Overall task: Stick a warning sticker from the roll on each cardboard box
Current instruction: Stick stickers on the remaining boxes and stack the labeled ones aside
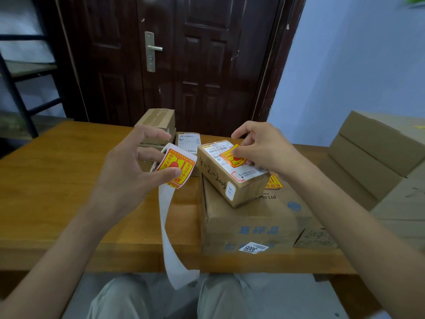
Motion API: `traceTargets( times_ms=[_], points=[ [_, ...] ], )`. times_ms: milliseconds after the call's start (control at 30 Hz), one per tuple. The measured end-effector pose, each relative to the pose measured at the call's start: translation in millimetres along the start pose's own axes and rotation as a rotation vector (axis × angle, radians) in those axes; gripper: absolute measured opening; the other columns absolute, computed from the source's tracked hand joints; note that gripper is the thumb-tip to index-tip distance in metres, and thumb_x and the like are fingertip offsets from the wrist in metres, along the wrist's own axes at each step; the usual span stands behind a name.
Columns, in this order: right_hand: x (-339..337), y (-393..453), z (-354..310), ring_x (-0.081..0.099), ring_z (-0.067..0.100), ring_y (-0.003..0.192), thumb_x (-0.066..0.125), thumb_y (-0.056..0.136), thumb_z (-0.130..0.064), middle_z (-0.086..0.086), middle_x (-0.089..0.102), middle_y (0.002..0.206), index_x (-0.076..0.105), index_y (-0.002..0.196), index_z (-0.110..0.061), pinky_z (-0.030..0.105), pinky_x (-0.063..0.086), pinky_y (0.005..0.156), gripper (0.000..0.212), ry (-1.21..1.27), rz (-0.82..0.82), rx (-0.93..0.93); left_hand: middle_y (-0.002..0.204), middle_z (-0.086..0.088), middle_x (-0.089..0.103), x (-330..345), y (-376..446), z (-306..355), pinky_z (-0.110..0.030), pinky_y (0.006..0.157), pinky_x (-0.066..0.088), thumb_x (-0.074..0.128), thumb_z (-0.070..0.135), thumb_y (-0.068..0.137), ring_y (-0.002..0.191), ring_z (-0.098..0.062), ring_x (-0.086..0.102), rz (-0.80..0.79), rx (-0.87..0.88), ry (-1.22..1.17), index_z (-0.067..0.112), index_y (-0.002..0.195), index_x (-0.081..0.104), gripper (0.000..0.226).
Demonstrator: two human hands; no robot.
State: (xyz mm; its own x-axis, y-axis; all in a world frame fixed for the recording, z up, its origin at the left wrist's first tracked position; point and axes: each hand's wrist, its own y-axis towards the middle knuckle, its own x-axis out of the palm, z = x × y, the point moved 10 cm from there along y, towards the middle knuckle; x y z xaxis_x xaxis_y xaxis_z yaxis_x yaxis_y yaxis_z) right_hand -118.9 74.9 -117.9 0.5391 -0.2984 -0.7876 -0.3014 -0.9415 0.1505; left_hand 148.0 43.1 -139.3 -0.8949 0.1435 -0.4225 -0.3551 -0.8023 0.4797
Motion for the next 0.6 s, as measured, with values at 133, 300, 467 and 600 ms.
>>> traceTargets(
  times_ms=[133, 300, 467, 600],
  points=[
    [0.7, 0.6, 0.5, 0.074, 0.004, 0.066, 0.084, 0.090, -0.028, -0.008, 0.077, 0.088, 0.065, 0.116, -0.034, 0.021, 0.053, 0.059, 0.032, -0.019, 0.001, 0.002, 0.093, 0.017, 0.073, 1.2, -0.4, 0.3, -0.003, 0.064, 0.052, 0.079, 0.047, 0.068, 0.093, 0.017, 0.067, -0.001, 0.002, -0.006, 0.038, 0.121, 0.053, 0.060],
    [-0.4, 0.9, 1.4, 0.074, 0.008, 0.086, 0.084, 0.090, -0.031, -0.008, 0.077, 0.091, 0.067, 0.116, -0.033, 0.029, 0.059, 0.073, 0.032, -0.059, 0.016, -0.010, 0.093, 0.018, 0.073, -0.2, -0.8, 0.6, -0.004, 0.064, 0.053, 0.078, 0.050, 0.067, 0.090, 0.011, 0.071, 0.001, -0.001, 0.010, 0.041, 0.121, 0.053, 0.060],
    [-1.3, -3.2, 1.5, 0.069, 0.004, 0.087, 0.081, 0.091, -0.037, -0.011, 0.074, 0.094, 0.065, 0.119, -0.034, 0.026, 0.053, 0.069, 0.032, -0.115, 0.009, -0.012, 0.096, 0.014, 0.073, -0.2, -1.5, 1.2, -0.009, 0.065, 0.054, 0.078, 0.050, 0.068, 0.092, -0.001, 0.072, 0.004, 0.004, 0.038, 0.040, 0.122, 0.052, 0.060],
    [-7.1, -6.0, 4.9, 0.067, 0.007, 0.090, 0.070, 0.098, -0.044, -0.011, 0.071, 0.094, 0.067, 0.116, -0.035, 0.031, 0.055, 0.071, 0.021, -0.111, 0.079, -0.014, 0.093, 0.015, 0.074, 0.8, -2.5, -2.1, -0.003, 0.065, 0.052, 0.078, 0.051, 0.068, 0.089, 0.004, 0.072, -0.003, -0.006, 0.024, 0.041, 0.121, 0.053, 0.060]
  ],
)
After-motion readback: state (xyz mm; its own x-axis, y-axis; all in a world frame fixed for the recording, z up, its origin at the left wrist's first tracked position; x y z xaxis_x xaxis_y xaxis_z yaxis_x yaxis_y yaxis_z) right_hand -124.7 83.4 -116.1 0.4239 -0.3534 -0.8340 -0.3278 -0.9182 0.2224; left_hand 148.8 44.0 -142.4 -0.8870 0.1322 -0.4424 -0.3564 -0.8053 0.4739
